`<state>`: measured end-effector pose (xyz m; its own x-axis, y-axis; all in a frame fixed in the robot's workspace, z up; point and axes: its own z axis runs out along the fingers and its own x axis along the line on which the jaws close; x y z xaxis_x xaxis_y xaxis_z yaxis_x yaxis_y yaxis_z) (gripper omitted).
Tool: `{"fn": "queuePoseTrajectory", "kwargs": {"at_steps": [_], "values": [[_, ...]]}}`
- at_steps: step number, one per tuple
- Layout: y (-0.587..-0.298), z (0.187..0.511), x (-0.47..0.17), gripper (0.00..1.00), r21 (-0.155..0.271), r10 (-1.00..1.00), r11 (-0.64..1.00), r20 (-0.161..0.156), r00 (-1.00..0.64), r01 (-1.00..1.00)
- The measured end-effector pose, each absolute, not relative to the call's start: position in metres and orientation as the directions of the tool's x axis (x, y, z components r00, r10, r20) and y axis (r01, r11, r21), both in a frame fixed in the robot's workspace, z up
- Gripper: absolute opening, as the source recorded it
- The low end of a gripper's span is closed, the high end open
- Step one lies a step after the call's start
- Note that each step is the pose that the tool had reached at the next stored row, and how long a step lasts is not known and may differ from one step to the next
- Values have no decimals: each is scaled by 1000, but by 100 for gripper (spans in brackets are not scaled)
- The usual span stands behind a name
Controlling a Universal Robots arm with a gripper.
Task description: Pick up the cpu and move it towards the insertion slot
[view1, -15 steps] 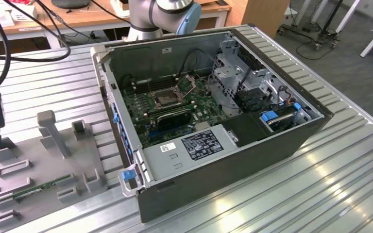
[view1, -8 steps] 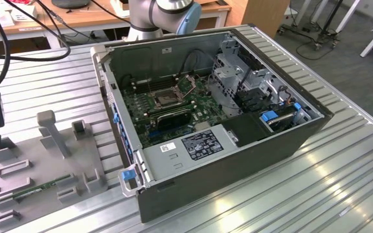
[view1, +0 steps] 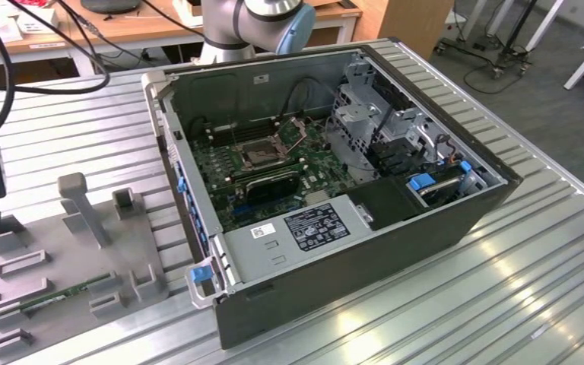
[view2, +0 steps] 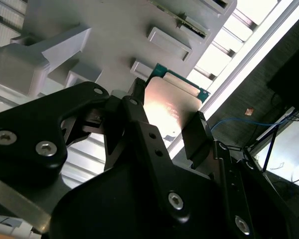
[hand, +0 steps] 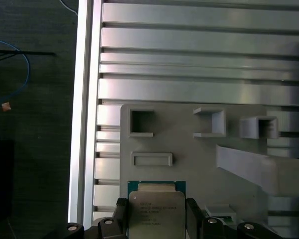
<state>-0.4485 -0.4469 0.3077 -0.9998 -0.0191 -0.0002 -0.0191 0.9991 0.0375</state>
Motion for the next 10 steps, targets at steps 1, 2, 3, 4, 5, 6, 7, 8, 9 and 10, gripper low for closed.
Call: {"fn": "queuePoseTrajectory", "kwargs": {"at_steps": [1, 2, 3, 4, 5, 6, 7, 8, 9, 10], "values": [[-447, 309, -449, 55, 37, -19, 999, 0, -1000, -19], [-447, 310, -449, 55, 37, -19, 999, 0, -1000, -19], [-447, 311, -449, 55, 37, -19, 999, 0, -1000, -19], [-447, 312, -448, 55, 37, -19, 999, 0, -1000, -19], [-447, 313, -449, 55, 37, -19, 999, 0, -1000, -19], [-447, 314, -449, 55, 37, -19, 999, 0, -1000, -19], [-447, 315, -449, 55, 38, -19, 999, 0, -1000, -19], [-447, 317, -449, 55, 37, -19, 999, 0, -1000, -19], [-447, 318, -448, 55, 37, -19, 999, 0, -1000, -19], [-447, 319, -449, 55, 37, -19, 999, 0, -1000, -19]]}}
